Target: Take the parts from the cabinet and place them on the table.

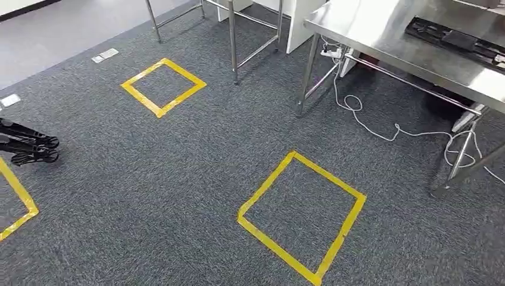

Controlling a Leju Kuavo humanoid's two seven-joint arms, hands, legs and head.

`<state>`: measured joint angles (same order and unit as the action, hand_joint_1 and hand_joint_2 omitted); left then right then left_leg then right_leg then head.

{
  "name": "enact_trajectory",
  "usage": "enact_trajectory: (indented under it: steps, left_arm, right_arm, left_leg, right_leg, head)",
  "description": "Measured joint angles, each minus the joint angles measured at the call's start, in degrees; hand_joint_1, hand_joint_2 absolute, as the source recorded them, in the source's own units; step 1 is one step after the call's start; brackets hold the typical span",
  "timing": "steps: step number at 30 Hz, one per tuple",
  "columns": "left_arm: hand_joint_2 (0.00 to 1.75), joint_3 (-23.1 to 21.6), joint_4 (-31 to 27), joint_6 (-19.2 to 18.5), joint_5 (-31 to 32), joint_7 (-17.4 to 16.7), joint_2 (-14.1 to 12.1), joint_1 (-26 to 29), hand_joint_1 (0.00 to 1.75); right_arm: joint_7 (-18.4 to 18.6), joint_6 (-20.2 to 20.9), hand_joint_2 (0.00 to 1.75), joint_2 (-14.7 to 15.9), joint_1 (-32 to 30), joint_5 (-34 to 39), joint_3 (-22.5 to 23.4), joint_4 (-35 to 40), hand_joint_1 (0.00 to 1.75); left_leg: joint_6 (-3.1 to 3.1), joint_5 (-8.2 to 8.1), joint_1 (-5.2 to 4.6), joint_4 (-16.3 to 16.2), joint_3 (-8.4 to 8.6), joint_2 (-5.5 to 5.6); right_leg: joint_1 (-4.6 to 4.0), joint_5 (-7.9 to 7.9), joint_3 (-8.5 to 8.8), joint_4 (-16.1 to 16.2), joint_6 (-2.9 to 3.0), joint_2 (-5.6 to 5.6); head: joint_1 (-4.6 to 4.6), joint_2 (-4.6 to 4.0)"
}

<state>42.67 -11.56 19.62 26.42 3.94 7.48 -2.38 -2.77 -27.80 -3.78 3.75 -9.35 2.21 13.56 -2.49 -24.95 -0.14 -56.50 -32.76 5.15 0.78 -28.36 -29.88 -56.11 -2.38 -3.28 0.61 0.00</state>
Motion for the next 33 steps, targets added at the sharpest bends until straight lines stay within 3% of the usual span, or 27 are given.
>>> enact_trajectory:
  steps: [1, 3, 4, 5, 6, 7, 9, 10, 11, 12, 13, 14, 15, 16, 19, 20, 21, 22, 23, 24, 25, 26, 28, 29, 30, 31, 33]
  left_arm:
    - [0.0, -0.5, 0.1, 0.4, 0.4, -1.9, 0.0, 0.0, 0.0]
    - [0.0, -1.0, 0.3, 0.9, 0.8, -4.7, 0.2, 0.2, 0.0]
    - [0.0, -1.2, 0.4, 1.1, 0.9, -5.1, 0.2, 0.5, 0.0]
    - [0.0, -1.4, 0.5, 1.3, 0.9, -5.4, 0.1, 0.5, 0.0]
    - [0.0, -1.7, 0.6, 1.5, 0.9, -5.5, 0.2, 0.5, 0.0]
    - [0.0, -1.8, 0.6, 1.5, 0.9, -5.6, 0.2, 0.4, 0.0]
    - [0.0, -1.9, 0.7, 1.4, 1.1, -6.0, 0.3, 0.3, 0.0]
    - [0.0, -2.0, 0.7, 1.3, 1.4, -6.6, 0.4, 0.3, 0.0]
    - [0.0, -2.2, 0.7, 0.8, 2.0, -7.2, 0.4, 0.3, 0.0]
    - [0.0, -2.6, 0.7, 0.7, 2.4, -7.6, 0.4, 0.4, 0.0]
    - [0.0, -3.0, 0.7, 0.5, 2.8, -7.6, 0.4, 0.4, 0.0]
    - [0.0, -3.2, 0.7, 0.5, 3.1, -7.6, 0.5, 0.3, 0.0]
    - [0.0, -3.5, 0.7, 0.7, 3.3, -7.3, 0.7, 0.0, 0.0]
    - [0.0, -3.7, 0.7, 0.8, 3.7, -7.0, 0.8, -0.3, 0.0]
    - [0.0, -4.5, 0.7, 0.9, 4.4, -5.8, 1.1, -0.4, 0.0]
    - [0.0, -4.7, 0.7, 1.0, 4.9, -5.4, 1.2, -0.4, 0.0]
    - [0.0, -5.0, 0.7, 1.1, 5.0, -4.9, 1.4, -0.4, 0.0]
    - [0.0, -5.2, 0.7, 1.3, 5.2, -4.7, 1.4, -0.5, 0.0]
    - [0.0, -5.4, 0.7, 1.3, 5.4, -4.6, 1.4, -0.6, 0.0]
    - [0.0, -5.7, 0.7, 1.3, 5.6, -4.5, 1.4, -0.7, 0.0]
    - [0.0, -5.8, 0.7, 1.3, 5.6, -4.5, 1.4, -0.7, 0.0]
    - [0.0, -5.9, 0.7, 1.4, 5.6, -4.7, 1.4, -0.6, 0.0]
    - [0.0, -5.9, 0.7, 1.5, 5.6, -5.6, 1.4, -0.6, 0.0]
    - [0.0, -5.9, 0.7, 1.5, 5.9, -6.2, 1.4, -0.6, 0.0]
    - [0.0, -5.9, 0.7, 1.5, 6.0, -6.7, 1.4, -0.6, 0.0]
    - [0.0, -6.0, 0.7, 1.6, 6.0, -7.2, 1.4, -0.7, 0.0]
    - [0.0, -6.0, 0.7, 1.8, 6.0, -7.6, 1.4, -0.7, 0.0]
  right_arm:
    - [2.1, 0.0, 0.0, 0.0, -0.3, -0.4, -0.5, -0.5, 0.0]
    - [6.7, 0.1, 0.0, -0.1, -0.4, -1.1, -1.4, -1.1, 0.0]
    - [7.5, 0.2, 0.0, -0.1, -0.5, -1.1, -1.8, -1.4, 0.0]
    - [7.7, 0.2, 0.0, -0.2, -0.5, -1.2, -2.1, -1.5, 0.0]
    - [7.9, 0.2, 0.0, -0.1, -0.6, -1.4, -2.3, -1.7, 0.0]
    - [8.1, 0.2, 0.0, -0.2, -0.7, -1.5, -2.5, -2.0, 0.0]
    - [9.3, 0.5, 0.0, -0.3, -0.9, -1.8, -3.0, -2.3, 0.0]
    - [10.8, 1.3, 0.0, -0.2, -0.9, -2.2, -3.2, -2.6, 0.0]
    - [13.5, 2.4, 0.0, -0.2, -0.9, -2.8, -3.6, -2.7, 0.0]
    - [15.9, 3.3, 0.0, -0.2, -0.9, -3.5, -4.1, -2.8, 0.0]
    - [18.2, 4.2, 0.0, -0.3, -0.9, -4.3, -4.6, -2.9, 0.0]
    - [19.7, 4.7, 0.0, -0.4, -0.9, -5.1, -5.2, -2.9, 0.0]
    - [21.1, 5.3, 0.0, -0.5, -1.0, -6.3, -6.0, -2.9, 0.0]
    - [21.7, 5.4, 0.0, -0.7, -1.1, -7.0, -6.7, -3.0, 0.0]
    - [22.2, 5.6, 0.0, -1.0, -0.5, -8.7, -8.4, -3.0, 0.0]
    - [22.2, 5.6, 0.0, -1.1, -0.4, -9.5, -9.1, -3.0, 0.0]
    - [22.1, 5.6, 0.0, -1.1, -0.4, -10.1, -9.7, -3.0, 0.0]
    - [21.8, 5.4, 0.0, -1.2, -0.5, -10.4, -10.2, -3.0, 0.0]
    - [21.5, 5.3, 0.0, -1.3, -0.5, -10.6, -10.6, -3.0, 0.0]
    - [21.2, 5.1, 0.0, -1.3, -0.5, -10.8, -10.9, -3.0, 0.0]
    - [21.1, 5.0, 0.0, -1.4, -0.5, -11.0, -11.2, -3.0, 0.0]
    - [20.9, 4.7, 0.0, -1.4, -0.5, -11.1, -11.4, -3.0, 0.0]
    - [20.9, 4.5, 0.0, -1.3, -0.6, -11.2, -11.9, -3.0, 0.0]
    - [20.9, 4.6, 0.0, -1.3, -0.5, -11.2, -12.0, -3.0, 0.0]
    - [20.9, 4.7, 0.0, -1.3, -0.5, -11.3, -12.0, -3.0, 0.0]
    - [21.0, 5.1, 0.0, -1.3, -0.4, -11.4, -12.2, -3.1, 0.0]
    - [21.1, 5.3, 0.0, -1.4, -0.1, -11.6, -12.6, -3.1, 0.0]
  left_leg:
    - [0.35, -0.11, 0.01, 0.0, -0.04, 0.44]
    - [1.09, 0.0, 0.29, 0.2, -0.15, 1.12]
    - [1.46, 0.0, 0.33, 0.1, -0.33, 1.49]
    - [1.56, -0.44, 0.64, -0.8, -0.5, 0.85]
    - [1.85, -2.54, 0.39, -3.2, -1.7, -1.86]
    - [2.21, -5.35, 0.51, -7.7, -3.84, -3.42]
    - [2.79, -9.33, 0.86, -16.9, -8.37, -4.36]
    - [2.98, -9.55, 1.06, -19.0, -9.42, -4.55]
    - [3.15, -8.45, 1.32, -18.1, -8.98, -4.8]
    - [3.28, -6.53, 1.54, -15.0, -7.31, -5.12]
    - [3.28, -4.24, 1.67, -10.0, -4.57, -5.59]
    - [3.16, -2.44, 1.7, -4.7, -1.39, -6.99]
    - [2.87, -2.02, 1.47, -0.6, 1.33, -10.03]
    - [2.46, -1.75, 1.33, -0.6, 1.17, -9.39]
    - [1.24, -1.59, 0.59, -0.4, 0.79, -7.58]
    - [0.41, -0.8, 1.21, 0.6, 1.24, -6.86]
    - [0.21, -0.64, 0.93, 0.7, 1.26, -6.6]
    - [-0.24, -0.44, 1.05, 0.6, 1.03, -6.07]
    - [-0.34, -0.38, 0.91, 0.6, 0.84, -5.44]
    - [-0.42, -0.32, 0.77, 0.5, 0.62, -4.66]
    - [-0.42, -0.3, 0.71, 0.5, 0.54, -3.9]
    - [-0.42, -0.3, 0.69, 0.5, 0.58, -3.23]
    - [-0.35, -0.28, 0.66, 0.5, 0.77, -1.65]
    - [-0.27, -0.26, 0.67, 0.4, 0.87, -0.95]
    - [-0.06, -0.25, 0.68, 0.4, 0.8, -0.49]
    - [0.46, -0.49, 0.14, 0.1, 0.74, 0.06]
    - [1.06, -0.34, 0.38, 0.3, 0.49, 0.51]
  right_leg:
    - [0.05, 0.28, -0.03, 0.1, 0.72, 0.61]
    - [-0.42, 0.22, 0.04, -0.1, 1.51, 1.18]
    - [0.04, 0.55, 0.64, 0.2, 2.0, 1.66]
    - [0.82, 0.95, 0.83, 0.5, 2.46, 2.28]
    - [0.64, 1.03, 0.86, 0.6, 3.07, 2.66]
    - [0.49, 0.98, 0.86, 0.6, 3.32, 3.28]
    - [0.3, 0.93, 0.74, 0.6, 3.34, 4.66]
    - [0.29, 0.91, 0.73, 0.6, 3.33, 5.3]
    - [0.29, 0.88, 0.69, 0.6, 3.33, 5.92]
    - [0.32, 0.82, 0.74, 0.5, 3.31, 6.42]
    - [0.34, 0.71, 0.63, 0.5, 3.15, 6.88]
    - [0.35, 0.56, 0.85, 0.5, 2.91, 7.34]
    - [-0.12, 0.35, 1.28, 0.4, 2.59, 7.76]
    - [-0.58, 0.01, 0.76, 0.3, 1.99, 8.22]
    - [-0.25, 0.12, 1.9, 0.7, 0.91, 9.98]
    - [-0.84, -0.31, 1.57, 0.4, 0.51, 10.16]
    - [-0.25, -1.56, 1.14, -1.4, 0.62, 7.56]
    - [-0.08, -3.65, -0.53, -5.0, 1.17, 5.44]
    - [0.03, -5.83, -2.81, -9.7, 1.54, 4.35]
    - [0.17, -7.74, -5.31, -14.8, 1.72, 3.86]
    - [0.15, -8.55, -7.16, -18.2, 1.46, 3.71]
    - [0.13, -8.06, -7.49, -18.5, 1.03, 3.61]
    - [0.13, -4.13, -4.02, -10.9, -0.25, 3.21]
    - [0.19, -1.68, -1.16, -4.9, -0.67, 2.36]
    - [0.42, -0.27, 0.77, -0.4, -0.72, 0.21]
    - [0.11, -0.06, 0.59, 0.1, 0.07, 0.23]
    - [-0.15, -0.01, 0.5, -0.1, 1.17, 1.02]
  head:
    - [-0.04, 0.0]
    - [-0.07, 0.0]
    - [-0.11, 0.0]
    - [-0.09, 0.0]
    - [-0.42, 0.0]
    - [-0.79, 0.0]
    - [-0.7, 0.0]
    - [-0.74, 0.0]
    - [-0.68, 0.0]
    - [-0.79, 0.0]
    - [-0.74, 0.0]
    - [-0.72, 0.0]
    - [-0.9, 0.0]
    - [-0.77, 0.0]
    - [-0.53, 0.0]
    - [-0.52, 0.0]
    - [-0.29, 0.0]
    - [-0.09, 0.0]
    - [0.18, 0.0]
    - [0.11, 0.0]
    - [0.28, 0.0]
    - [0.24, 0.0]
    - [0.26, 0.0]
    - [0.28, 0.0]
    - [0.5, 0.0]
    - [0.56, 0.0]
    - [0.44, 0.0]
